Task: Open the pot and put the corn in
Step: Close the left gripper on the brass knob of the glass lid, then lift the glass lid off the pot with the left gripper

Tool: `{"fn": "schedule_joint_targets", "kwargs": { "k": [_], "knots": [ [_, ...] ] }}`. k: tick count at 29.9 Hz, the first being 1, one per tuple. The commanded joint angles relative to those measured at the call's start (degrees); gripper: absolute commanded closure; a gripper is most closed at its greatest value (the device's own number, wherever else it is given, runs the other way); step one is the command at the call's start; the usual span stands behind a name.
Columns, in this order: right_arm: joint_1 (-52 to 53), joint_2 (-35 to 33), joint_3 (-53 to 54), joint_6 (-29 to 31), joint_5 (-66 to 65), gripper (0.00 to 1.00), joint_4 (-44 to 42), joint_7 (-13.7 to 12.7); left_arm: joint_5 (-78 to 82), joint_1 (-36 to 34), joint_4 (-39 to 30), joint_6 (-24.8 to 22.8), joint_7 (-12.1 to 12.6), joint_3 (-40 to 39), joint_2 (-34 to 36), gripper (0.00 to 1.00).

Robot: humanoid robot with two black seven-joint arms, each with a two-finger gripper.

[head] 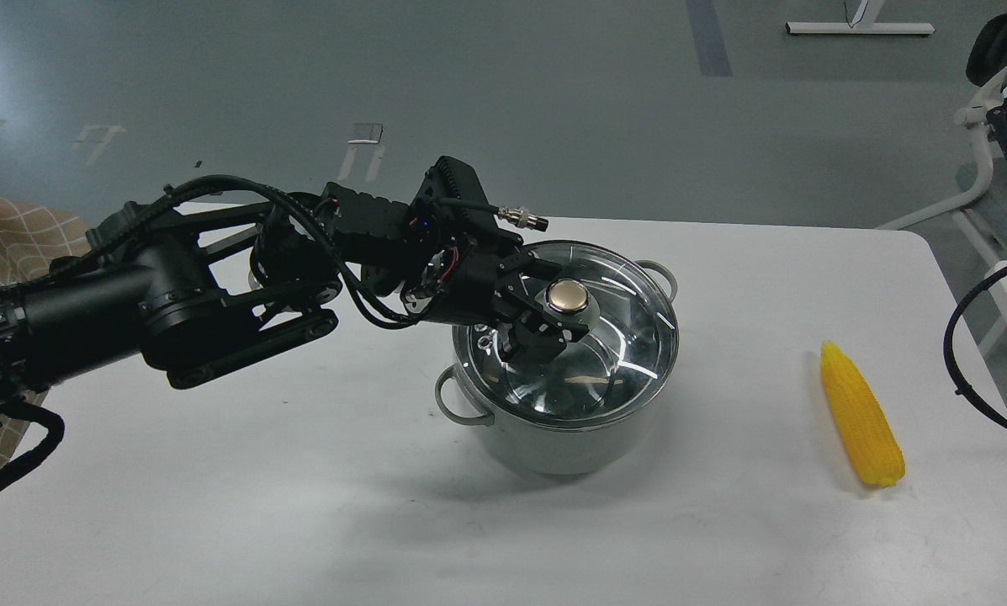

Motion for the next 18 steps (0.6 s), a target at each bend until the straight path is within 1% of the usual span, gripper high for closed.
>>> {"fn": "schedule_joint_targets", "kwargs": {
  "k": [1, 5, 11, 16, 18],
  "knots": [
    [0.0, 0.0, 0.2, 0.0, 0.1, 0.00, 0.0, 0.0, -0.1, 0.0, 0.4, 0.0, 0.0, 0.0, -0.1, 0.28],
    [0.0, 0.0, 0.2, 0.0, 0.1, 0.00, 0.0, 0.0, -0.1, 0.1, 0.8, 0.0, 0.0, 0.0, -0.1, 0.36],
    [0.0, 0.0, 0.3, 0.0, 0.1, 0.00, 0.0, 0.0, -0.1, 0.0, 1.0, 0.1, 0.0, 0.0, -0.1, 0.41],
    [0.0, 0.0, 0.3, 0.0, 0.1, 0.00, -0.1, 0.0, -0.1, 0.0, 1.1, 0.1, 0.0, -0.1, -0.1, 0.52],
    [0.0, 0.0, 0.3, 0.0, 0.1, 0.00, -0.2, 0.0, -0.2, 0.0, 0.8, 0.1, 0.0, -0.2, 0.1, 0.59]
  ]
}}
